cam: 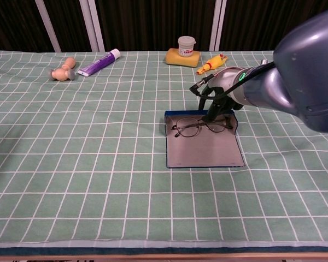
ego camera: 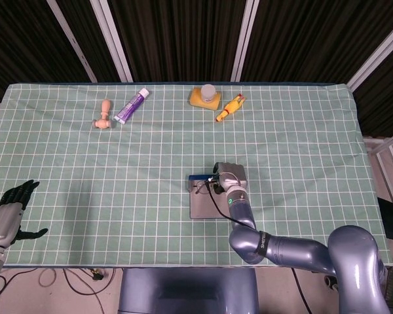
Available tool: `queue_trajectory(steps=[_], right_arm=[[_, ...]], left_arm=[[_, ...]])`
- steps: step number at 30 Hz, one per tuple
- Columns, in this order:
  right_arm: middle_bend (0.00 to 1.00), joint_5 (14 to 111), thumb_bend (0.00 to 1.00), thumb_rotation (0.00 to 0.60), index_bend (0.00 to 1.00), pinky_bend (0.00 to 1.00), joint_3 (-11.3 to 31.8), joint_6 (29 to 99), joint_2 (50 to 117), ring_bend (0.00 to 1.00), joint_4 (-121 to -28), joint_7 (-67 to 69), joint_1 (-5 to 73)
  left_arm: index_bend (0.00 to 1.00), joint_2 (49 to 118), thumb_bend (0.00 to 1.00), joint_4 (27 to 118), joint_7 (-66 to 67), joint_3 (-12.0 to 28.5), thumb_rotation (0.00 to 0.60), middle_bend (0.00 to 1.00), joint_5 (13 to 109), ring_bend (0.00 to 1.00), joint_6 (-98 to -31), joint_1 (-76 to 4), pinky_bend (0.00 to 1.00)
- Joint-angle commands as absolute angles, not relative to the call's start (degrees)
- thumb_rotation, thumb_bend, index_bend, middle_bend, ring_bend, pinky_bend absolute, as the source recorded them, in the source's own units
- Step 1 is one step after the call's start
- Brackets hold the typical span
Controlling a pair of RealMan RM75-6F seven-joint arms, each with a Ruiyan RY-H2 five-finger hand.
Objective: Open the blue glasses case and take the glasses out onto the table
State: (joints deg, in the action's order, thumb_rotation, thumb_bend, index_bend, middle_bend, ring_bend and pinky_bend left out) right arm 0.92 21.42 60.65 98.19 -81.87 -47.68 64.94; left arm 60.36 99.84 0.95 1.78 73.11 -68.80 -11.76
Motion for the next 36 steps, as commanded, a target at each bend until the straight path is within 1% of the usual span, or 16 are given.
queue_trajectory(steps=[1,7,30,36], right_arm=[[0.91,0.85,0.47,0.600,0.37,1.00,21.52,60.57,98.40,1.00,-81.48,-47.73,64.92],[0.91,0.95,0.47,0.600,0.40,1.00,21.80,60.41,98.95,1.00,-80.41,-47.63,64.80],[0.91,0.77,0.49,0.600,0.43,1.00,22.57,59.90,100.01,1.00,-78.28,-47.91,64.10],[0.91,0.96,0.49,0.600,0.46,1.00,22.78,59.75,100.28,1.00,-77.89,-47.88,63.93]], left_arm=[[0.00,60.33,0.00,99.84,0.95,1.76,0.600,0.00,73.11,0.00,-68.75,-11.77,0.00],[0.00,60.36,0.00,99.84,1.02,1.74,0.600,0.00,73.12,0.00,-68.76,-11.77,0.00],[0.00,60.29,0.00,99.94,1.08,1.77,0.600,0.00,72.87,0.00,-68.68,-11.78,0.00],[0.00,60.28,0.00,99.99,1.04,1.80,0.600,0.00,72.75,0.00,-68.63,-11.78,0.00]])
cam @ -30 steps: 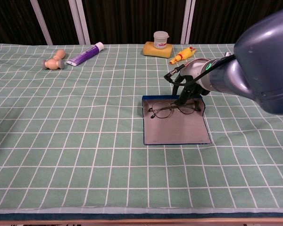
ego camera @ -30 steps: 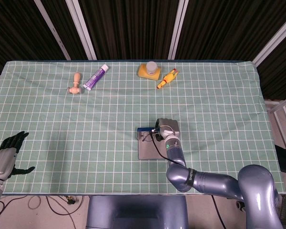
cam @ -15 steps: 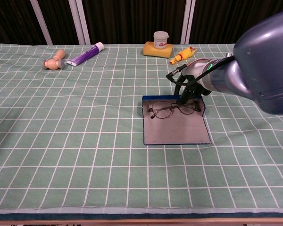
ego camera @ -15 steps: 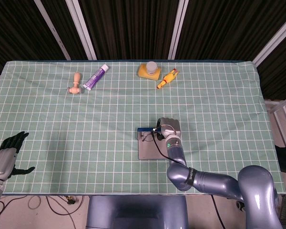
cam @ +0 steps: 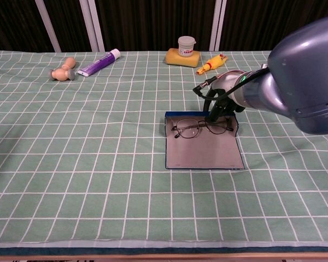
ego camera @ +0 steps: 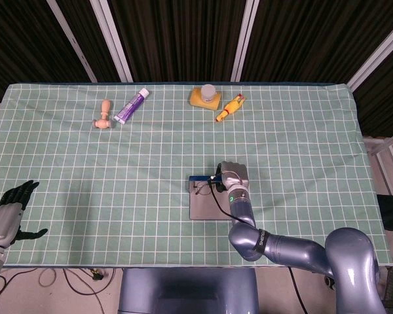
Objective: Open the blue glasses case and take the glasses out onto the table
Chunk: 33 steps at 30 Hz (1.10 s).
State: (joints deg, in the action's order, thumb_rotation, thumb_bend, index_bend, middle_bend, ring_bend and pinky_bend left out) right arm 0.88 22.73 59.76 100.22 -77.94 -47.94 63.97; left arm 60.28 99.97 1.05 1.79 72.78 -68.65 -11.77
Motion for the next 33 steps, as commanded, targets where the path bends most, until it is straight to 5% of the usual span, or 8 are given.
queue_trajectory(steps=[1,20,33], right_arm=[[0.91,1.02,0.49,0.600,0.46,1.00,22.80,59.75,100.31,1.00,-77.86,-47.87,63.91],[0.91,2.96,0.49,0.600,0.49,1.00,24.41,60.31,100.63,1.00,-78.70,-45.48,62.85],[0.91,16.98,0.49,0.600,0.50,1.00,24.96,62.32,102.04,1.00,-79.72,-33.31,58.74]], left_arm=[[0.00,60.28,0.00,100.00,1.04,1.80,0.600,0.00,72.74,0.00,-68.62,-11.78,0.00],[0.00,60.11,0.00,100.26,0.76,1.83,0.600,0.00,72.61,0.00,-68.60,-11.73,0.00],[0.00,60.04,0.00,100.41,0.74,1.68,0.600,0.00,73.16,0.00,-68.88,-11.62,0.00]])
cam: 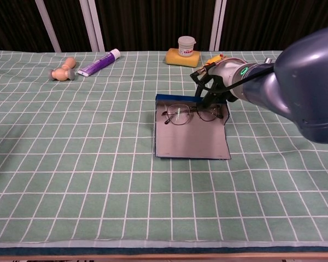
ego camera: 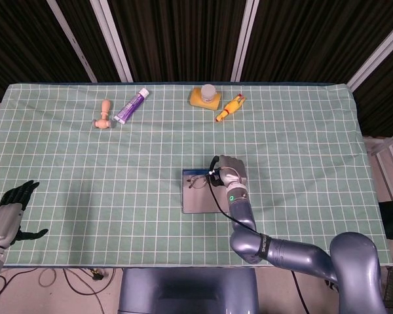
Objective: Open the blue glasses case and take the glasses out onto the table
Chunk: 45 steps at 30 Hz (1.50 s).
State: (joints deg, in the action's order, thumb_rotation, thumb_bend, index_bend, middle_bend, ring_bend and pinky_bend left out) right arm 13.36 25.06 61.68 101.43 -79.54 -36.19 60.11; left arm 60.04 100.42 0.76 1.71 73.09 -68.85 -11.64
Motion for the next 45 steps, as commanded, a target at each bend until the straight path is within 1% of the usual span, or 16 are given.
queue_trajectory(steps=[1,5,10,14,23,36,41,45], right_arm=[[0.91,18.31,0.49,0.600,0.50,1.00,24.93,62.43,102.22,1.00,-79.69,-32.18,58.36],[0.91,22.15,0.49,0.600,0.51,1.00,24.24,62.08,102.58,1.00,-79.53,-29.33,57.19],[0.91,29.82,0.48,0.600,0.52,1.00,22.73,61.86,103.80,1.00,-77.93,-23.99,55.24],[0.91,32.77,0.48,0.600,0.52,1.00,21.30,61.37,104.77,1.00,-76.32,-22.90,54.50],[0.91,36.36,0.48,0.600,0.52,1.00,21.19,61.32,106.68,1.00,-73.63,-21.85,53.97],[0.91,44.68,0.48,0.600,0.52,1.00,23.66,61.85,111.97,1.00,-64.16,-16.67,55.68],[0.91,45.75,0.48,0.600,0.52,1.00,25.18,60.37,114.56,1.00,-58.89,-15.57,57.36],[0.91,45.96,0.48,0.600,0.52,1.00,27.23,58.47,116.93,1.00,-53.00,-15.26,60.00]], left_arm=[[0.00,60.05,0.00,100.38,0.72,1.67,0.600,0.00,73.21,0.00,-68.91,-11.60,0.00],[0.00,60.04,0.00,100.36,0.69,1.65,0.600,0.00,73.32,0.00,-68.95,-11.59,0.00],[0.00,60.04,0.00,100.33,0.56,1.64,0.600,0.00,73.43,0.00,-68.96,-11.59,0.00],[0.00,60.00,0.00,100.32,0.38,1.65,0.600,0.00,73.42,0.00,-68.86,-11.62,0.00],[0.00,59.93,0.00,100.36,0.13,1.71,0.600,0.00,73.34,0.00,-68.77,-11.64,0.00],[0.00,59.90,0.00,100.42,-0.14,1.88,0.600,0.00,72.91,0.00,-68.57,-11.70,0.00],[0.00,59.87,0.00,100.43,-0.25,1.91,0.600,0.00,72.80,0.00,-68.45,-11.75,0.00],[0.00,59.83,0.00,100.47,-0.37,1.93,0.600,0.00,72.80,0.00,-68.49,-11.72,0.00]])
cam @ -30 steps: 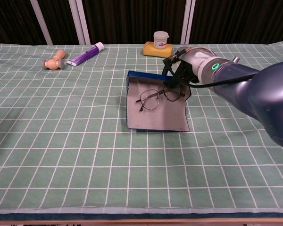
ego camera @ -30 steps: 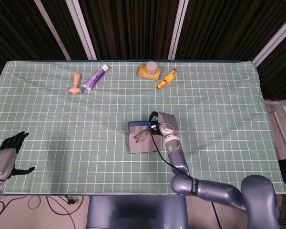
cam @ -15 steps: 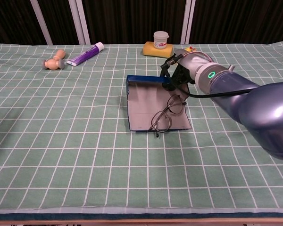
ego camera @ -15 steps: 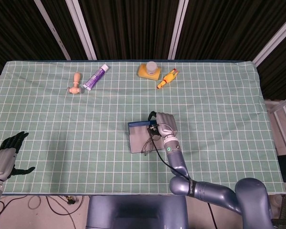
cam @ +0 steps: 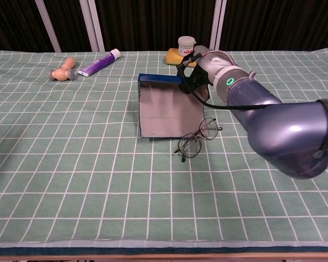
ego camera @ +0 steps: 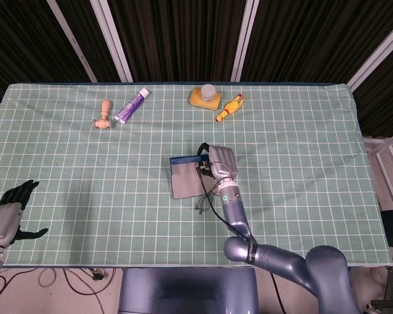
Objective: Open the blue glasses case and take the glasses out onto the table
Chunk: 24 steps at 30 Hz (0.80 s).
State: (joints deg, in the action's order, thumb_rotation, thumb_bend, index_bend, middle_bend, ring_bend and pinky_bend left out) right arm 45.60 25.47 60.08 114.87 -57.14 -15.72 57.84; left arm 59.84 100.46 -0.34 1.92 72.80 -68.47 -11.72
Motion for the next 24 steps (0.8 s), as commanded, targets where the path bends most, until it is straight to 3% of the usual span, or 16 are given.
queue_trajectory(steps=[1,10,11,13,15,18,24], right_arm=[[0.91,45.88,0.48,0.600,0.52,1.00,27.84,57.97,117.55,1.00,-51.49,-15.12,60.71],[0.90,45.26,0.47,0.600,0.50,1.00,31.61,55.26,121.79,1.00,-41.40,-14.59,65.52],[0.90,45.15,0.46,0.600,0.47,1.00,32.08,54.97,122.37,1.00,-39.86,-14.78,66.25],[0.89,44.80,0.36,0.600,0.22,1.00,32.68,54.34,123.07,1.00,-38.01,-15.38,67.12],[0.89,43.84,0.27,0.600,0.03,1.00,33.17,53.70,123.31,1.00,-37.29,-17.68,67.67],[0.89,43.62,0.18,0.600,0.00,1.00,33.54,54.69,122.90,1.00,-38.77,-19.09,67.40],[0.87,43.71,0.16,0.600,0.00,1.00,33.60,57.41,120.38,0.99,-45.69,-21.69,65.37]], left_arm=[[0.00,59.81,0.00,100.48,-0.38,1.91,0.600,0.00,72.82,0.00,-68.50,-11.70,0.00],[0.00,59.77,0.00,100.61,-0.47,1.81,0.600,0.00,73.24,0.00,-68.63,-11.67,0.00],[0.00,59.76,0.00,100.63,-0.50,1.78,0.600,0.00,73.39,0.00,-68.71,-11.64,0.00],[0.00,59.78,0.00,100.60,-0.49,1.75,0.600,0.00,73.60,0.00,-68.83,-11.62,0.00],[0.00,59.83,0.00,100.55,-0.52,1.72,0.600,0.00,73.81,0.00,-68.97,-11.58,0.00],[0.00,59.99,0.00,100.48,-0.47,1.65,0.600,0.00,74.28,0.00,-69.07,-11.63,0.00],[0.00,60.17,0.00,100.31,-0.21,1.46,0.600,0.00,75.02,0.00,-69.58,-11.50,0.00]])
